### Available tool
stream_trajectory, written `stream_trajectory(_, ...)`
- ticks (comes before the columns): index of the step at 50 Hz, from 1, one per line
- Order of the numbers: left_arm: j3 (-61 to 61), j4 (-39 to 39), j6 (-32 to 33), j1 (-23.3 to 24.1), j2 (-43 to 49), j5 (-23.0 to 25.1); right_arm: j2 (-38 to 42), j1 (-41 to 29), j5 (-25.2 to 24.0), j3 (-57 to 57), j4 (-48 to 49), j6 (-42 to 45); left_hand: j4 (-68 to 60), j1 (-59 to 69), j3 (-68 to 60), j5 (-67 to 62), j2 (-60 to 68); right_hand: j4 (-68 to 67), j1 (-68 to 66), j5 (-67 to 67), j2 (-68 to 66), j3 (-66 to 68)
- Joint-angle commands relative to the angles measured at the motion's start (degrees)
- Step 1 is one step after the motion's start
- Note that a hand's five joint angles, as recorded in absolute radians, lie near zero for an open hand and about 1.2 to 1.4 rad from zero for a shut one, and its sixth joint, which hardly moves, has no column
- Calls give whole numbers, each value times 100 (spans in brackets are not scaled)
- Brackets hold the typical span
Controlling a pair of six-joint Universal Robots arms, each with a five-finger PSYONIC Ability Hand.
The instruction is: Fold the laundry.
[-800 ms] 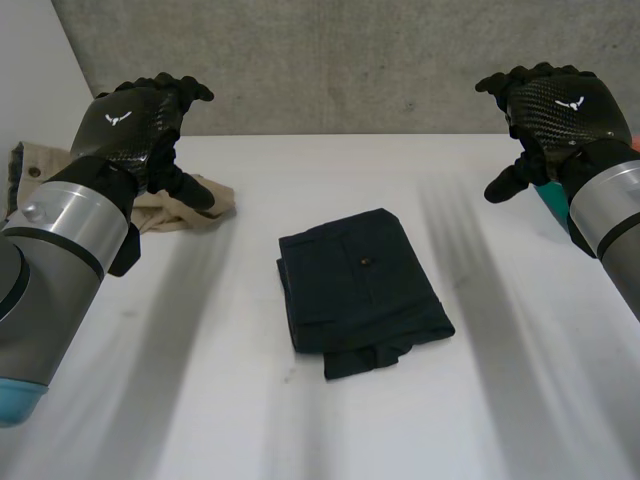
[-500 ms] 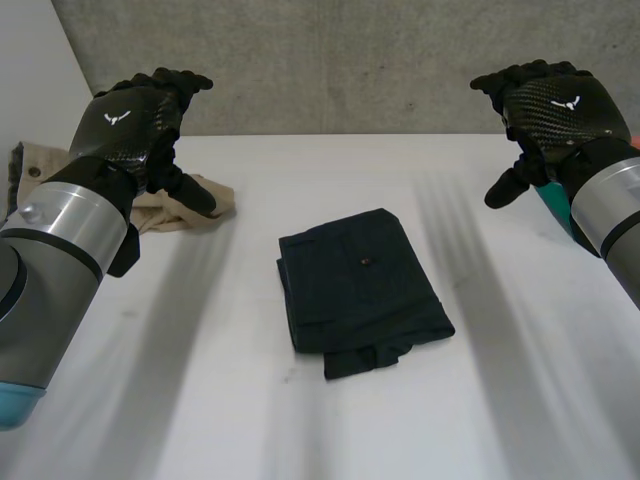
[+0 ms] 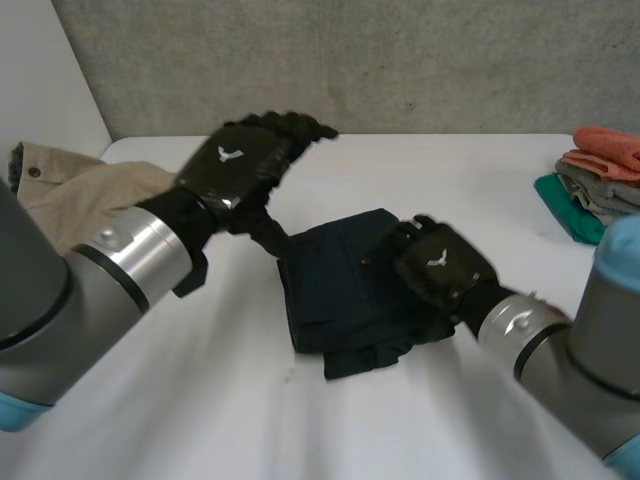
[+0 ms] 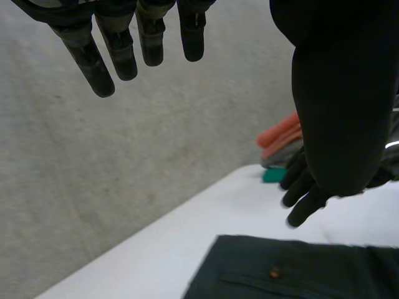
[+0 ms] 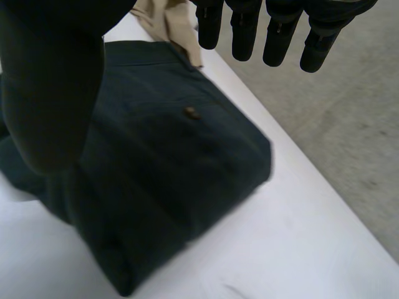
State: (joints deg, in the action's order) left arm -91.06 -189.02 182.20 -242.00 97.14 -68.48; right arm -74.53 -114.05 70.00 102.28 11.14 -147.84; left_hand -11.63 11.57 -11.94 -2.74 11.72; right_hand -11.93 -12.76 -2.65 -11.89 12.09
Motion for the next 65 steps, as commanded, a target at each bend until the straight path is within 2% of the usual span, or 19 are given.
stream_trajectory(1, 27, -3, 570, 337, 420, 46, 632, -91, -294, 371, 889, -44, 163, -157, 194, 274, -172, 193, 276, 265, 189, -209)
stream_trajectory(16, 54, -73, 685, 522, 543, 37, 1414, -170, -347, 108, 1663, 44, 159, -152, 189, 270, -167, 169, 252, 241, 165, -185)
stream_trajectory(28, 45, -82, 676, 531, 543, 37, 1863, -205, -330, -340, 1760, 62, 159, -152, 189, 270, -167, -1059, -977, -988, -1064, 1043)
stream_trajectory(33, 45, -82, 667, 531, 535, 37, 1995, -240, -321, -604, 1821, 62, 159, -152, 189, 270, -167, -2083, -2000, -2011, -2087, 2067)
stream_trajectory(43, 45, -82, 667, 531, 534, 28, 2205, -249, -320, -1087, 1813, -8, 159, -152, 189, 270, -167, -2052, -1970, -1981, -2057, 2036)
stream_trajectory(45, 45, -82, 667, 531, 526, 28, 2337, -249, -329, -1193, 1786, 44, 159, -152, 189, 270, -167, -2320, -2237, -2249, -2324, 2304)
stream_trajectory(47, 45, -73, 667, 531, 526, 28, 2425, -258, -347, -1272, 1778, 44, 159, -152, 189, 270, -167, -3124, -3042, -3053, -3129, 3108)
stream_trajectory(50, 54, -73, 667, 531, 526, 28, 2522, -249, -356, -1421, 1777, 44, 159, -152, 189, 270, -167, -6433, -6350, -6361, -6437, 6416)
stream_trajectory(51, 54, -73, 667, 531, 526, 28, 2522, -249, -356, -1457, 1777, 36, 159, -152, 189, 270, -167, -6803, -6720, -6732, -6807, 6787)
stream_trajectory(62, 150, -284, 650, 557, 473, 107, 2276, -48, -417, -2151, 1909, 27, 163, -157, 194, 274, -172, -6807, -6724, -6735, -6811, 6791)
stream_trajectory(65, 212, -477, 667, 609, 447, 125, 2197, 339, -733, -2397, 2093, 44, 163, -157, 194, 274, -172, -6807, -6724, -6735, -6811, 6791)
